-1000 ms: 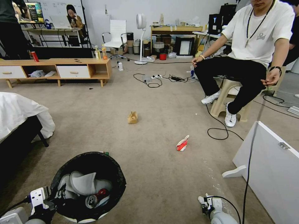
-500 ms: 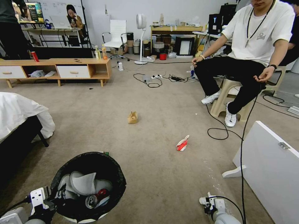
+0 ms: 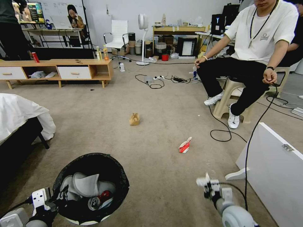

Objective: Pick up the trash bin and place the garbage on the floor into it.

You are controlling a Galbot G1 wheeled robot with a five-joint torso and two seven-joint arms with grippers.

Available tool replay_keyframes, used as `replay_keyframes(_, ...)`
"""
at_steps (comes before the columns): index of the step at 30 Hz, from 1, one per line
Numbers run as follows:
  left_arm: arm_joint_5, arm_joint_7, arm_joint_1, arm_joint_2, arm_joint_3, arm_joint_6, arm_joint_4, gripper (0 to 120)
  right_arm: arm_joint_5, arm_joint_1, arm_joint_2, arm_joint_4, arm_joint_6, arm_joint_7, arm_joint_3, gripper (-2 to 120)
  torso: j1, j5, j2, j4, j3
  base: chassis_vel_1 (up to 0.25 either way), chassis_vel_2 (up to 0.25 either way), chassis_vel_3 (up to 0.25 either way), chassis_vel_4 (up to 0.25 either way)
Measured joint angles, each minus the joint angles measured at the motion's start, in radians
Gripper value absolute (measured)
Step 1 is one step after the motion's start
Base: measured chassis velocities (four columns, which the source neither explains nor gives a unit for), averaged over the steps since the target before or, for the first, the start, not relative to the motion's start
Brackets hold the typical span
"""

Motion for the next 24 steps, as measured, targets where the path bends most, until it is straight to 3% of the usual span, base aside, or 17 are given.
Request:
replay_keyframes(5, -0.025, -0.008, 0.005, 0.015, 0.006, 0.016, -0.016, 7, 0.128, 0.101, -0.103, 0.246, 0.05, -0.001, -0.015, 0, 0.0, -0.0001, 0.0, 0.0001, 0.0, 0.0, 0.0, 0.0, 0.0)
replay_keyframes(12, -0.043, -0.02, -0.001, 0.033, 0.022, 0.033, -0.017, 7, 0.232, 0.19, -0.189, 0.414, 0.118, -0.05, -0.048, 0, 0.0, 0.0002, 0.0, -0.0002, 0.0, 0.0, 0.0, 0.0, 0.0)
replay_keyframes(16, -0.047, -0.021, 0.0, 0.037, 0.027, 0.038, -0.02, 7, 0.264, 0.232, -0.201, 0.438, 0.153, -0.082, -0.081, 0, 0.0, -0.0002, 0.0, 0.0, 0.0, 0.0, 0.0, 0.0, 0.0)
replay_keyframes(22, -0.053, -0.023, 0.002, 0.048, 0.035, 0.043, -0.027, 7, 0.378, 0.448, -0.18, 0.449, 0.229, -0.147, -0.269, 0, 0.0, 0.0001, 0.0, -0.0001, 0.0, 0.0, 0.0, 0.0, 0.0)
replay_keyframes(24, -0.053, -0.023, 0.003, 0.05, 0.036, 0.045, -0.028, 7, 0.429, 0.552, -0.14, 0.445, 0.235, -0.147, -0.379, 0, 0.0, -0.0003, 0.0, 0.0004, 0.0, 0.0, 0.0, 0.0, 0.0)
